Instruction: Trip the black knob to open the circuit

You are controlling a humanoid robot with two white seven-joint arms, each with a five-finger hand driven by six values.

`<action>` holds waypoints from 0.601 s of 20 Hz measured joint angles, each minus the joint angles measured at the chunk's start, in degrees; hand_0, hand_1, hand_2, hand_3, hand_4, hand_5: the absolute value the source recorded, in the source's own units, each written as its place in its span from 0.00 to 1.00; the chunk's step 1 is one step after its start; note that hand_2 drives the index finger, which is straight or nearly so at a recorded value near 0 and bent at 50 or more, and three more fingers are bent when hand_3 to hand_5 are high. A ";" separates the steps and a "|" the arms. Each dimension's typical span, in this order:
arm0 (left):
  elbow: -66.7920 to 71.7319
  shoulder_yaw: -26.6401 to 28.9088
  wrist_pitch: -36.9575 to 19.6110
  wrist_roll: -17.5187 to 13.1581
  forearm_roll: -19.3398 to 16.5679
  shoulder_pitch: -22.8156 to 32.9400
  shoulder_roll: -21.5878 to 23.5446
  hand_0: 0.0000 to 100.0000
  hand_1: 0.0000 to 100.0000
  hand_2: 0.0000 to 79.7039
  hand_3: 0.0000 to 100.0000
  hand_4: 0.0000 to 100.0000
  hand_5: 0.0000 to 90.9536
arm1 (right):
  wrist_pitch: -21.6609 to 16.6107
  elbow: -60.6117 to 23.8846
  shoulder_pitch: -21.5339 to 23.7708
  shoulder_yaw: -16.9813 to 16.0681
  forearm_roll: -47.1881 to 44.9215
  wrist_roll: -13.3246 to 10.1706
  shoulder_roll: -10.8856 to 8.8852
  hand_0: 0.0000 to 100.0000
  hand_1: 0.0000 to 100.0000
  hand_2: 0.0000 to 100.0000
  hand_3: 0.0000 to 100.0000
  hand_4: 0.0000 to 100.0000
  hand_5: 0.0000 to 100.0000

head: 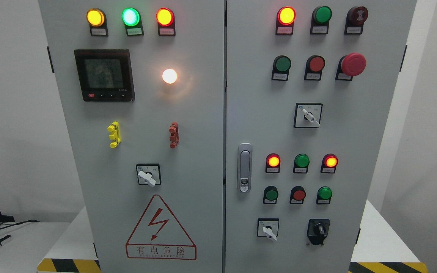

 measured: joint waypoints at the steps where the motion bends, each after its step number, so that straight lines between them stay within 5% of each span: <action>1: 0.01 0.00 0.00 0.00 0.00 0.00 0.00 0.12 0.39 0.00 0.00 0.00 0.00 | -1.60 -1.20 0.92 -0.03 0.00 -0.62 -0.04 0.19 0.66 0.32 0.65 0.66 0.71; 12: -0.01 0.00 0.00 0.00 0.00 0.00 0.01 0.12 0.39 0.00 0.00 0.00 0.00 | -22.27 -15.47 10.58 -0.15 -0.10 -6.45 -0.37 0.16 0.70 0.42 0.79 0.77 0.82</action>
